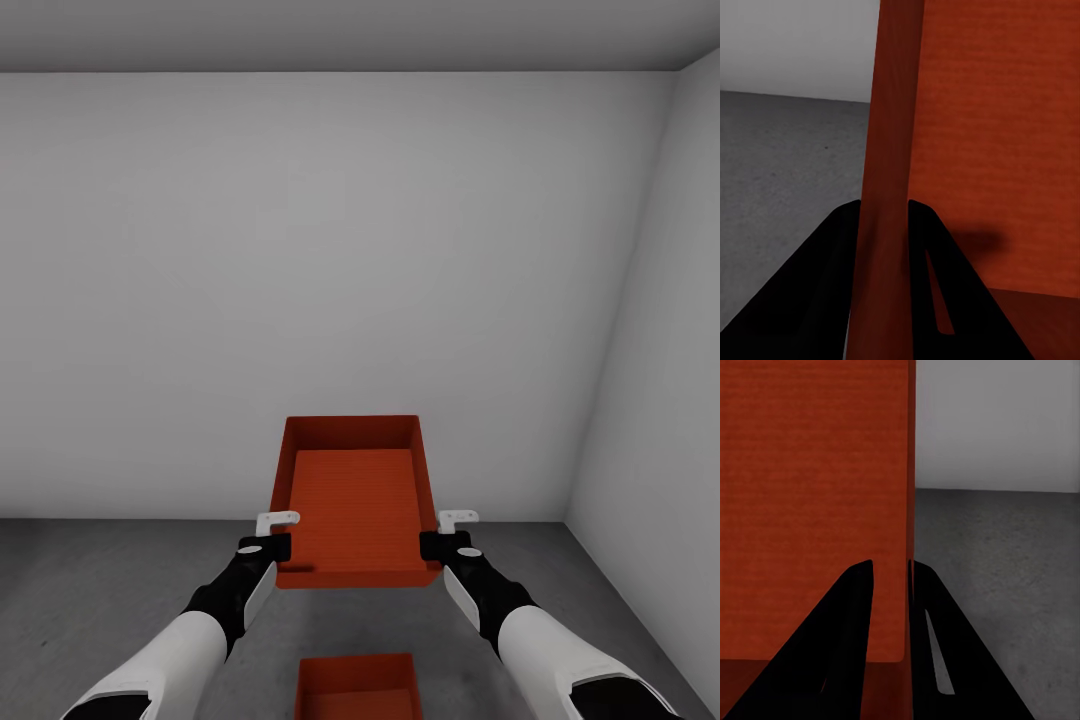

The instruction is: Move the two storage containers from the living room to the garage. In the garage, place one container on the floor and stack the other container on top of it (either order is fine).

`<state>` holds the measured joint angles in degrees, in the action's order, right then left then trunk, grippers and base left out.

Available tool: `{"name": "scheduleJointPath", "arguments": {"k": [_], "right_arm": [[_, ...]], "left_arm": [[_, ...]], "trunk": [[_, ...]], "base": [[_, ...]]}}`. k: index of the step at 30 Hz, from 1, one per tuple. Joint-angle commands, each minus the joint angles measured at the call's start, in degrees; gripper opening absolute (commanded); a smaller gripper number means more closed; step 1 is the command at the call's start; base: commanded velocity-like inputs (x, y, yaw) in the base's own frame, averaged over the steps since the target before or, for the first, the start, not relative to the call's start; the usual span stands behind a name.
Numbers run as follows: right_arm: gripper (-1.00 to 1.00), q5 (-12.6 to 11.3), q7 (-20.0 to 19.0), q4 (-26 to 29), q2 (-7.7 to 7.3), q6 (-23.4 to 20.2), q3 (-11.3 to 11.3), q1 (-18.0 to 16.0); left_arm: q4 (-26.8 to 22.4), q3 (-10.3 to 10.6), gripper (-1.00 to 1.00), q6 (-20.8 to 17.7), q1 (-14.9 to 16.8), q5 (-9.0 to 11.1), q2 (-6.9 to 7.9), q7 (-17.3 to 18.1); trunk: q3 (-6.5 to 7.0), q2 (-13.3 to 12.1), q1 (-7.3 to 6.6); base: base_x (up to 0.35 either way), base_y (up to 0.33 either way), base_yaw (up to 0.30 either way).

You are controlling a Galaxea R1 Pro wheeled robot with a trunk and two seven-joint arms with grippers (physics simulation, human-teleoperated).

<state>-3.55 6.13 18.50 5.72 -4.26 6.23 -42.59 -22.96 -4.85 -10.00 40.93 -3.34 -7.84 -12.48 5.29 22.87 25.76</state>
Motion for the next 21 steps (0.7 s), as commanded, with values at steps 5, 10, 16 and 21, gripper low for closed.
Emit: {"name": "scheduleJointPath", "arguments": {"k": [5, 10, 16, 21], "right_arm": [[-1.0, -1.55, -0.16, 0.02, 0.05, -0.31, 0.27, 0.03], [-1.0, -1.55, -0.16, 0.02, 0.01, -0.31, 0.27, 0.01], [-1.0, -1.55, -0.16, -0.03, 0.08, -0.31, 0.27, 0.01], [-1.0, -1.55, -0.16, -0.04, 0.01, -0.31, 0.27, 0.03]], "left_arm": [[-2.88, -2.63, -1.0, -0.46, 0.03, 1.15, -0.08, -3.52], [-2.88, -2.69, -1.0, -0.46, 0.03, 1.15, -0.07, -3.52], [-2.93, -2.7, -1.0, -0.46, 0.03, 1.15, -0.07, -3.52], [-2.94, -2.7, -1.0, -0.46, 0.03, 1.15, -0.07, -3.52]], "trunk": [[-0.03, 0.05, 0.02], [-0.03, 0.05, 0.02], [-0.05, 0.05, 0.02], [-0.42, 0.05, 0.02]], "base": [[0.0, 0.0, 0.0], [0.0, 0.0, 0.0], [0.0, 0.0, 0.0], [0.0, 0.0, 0.0]]}}
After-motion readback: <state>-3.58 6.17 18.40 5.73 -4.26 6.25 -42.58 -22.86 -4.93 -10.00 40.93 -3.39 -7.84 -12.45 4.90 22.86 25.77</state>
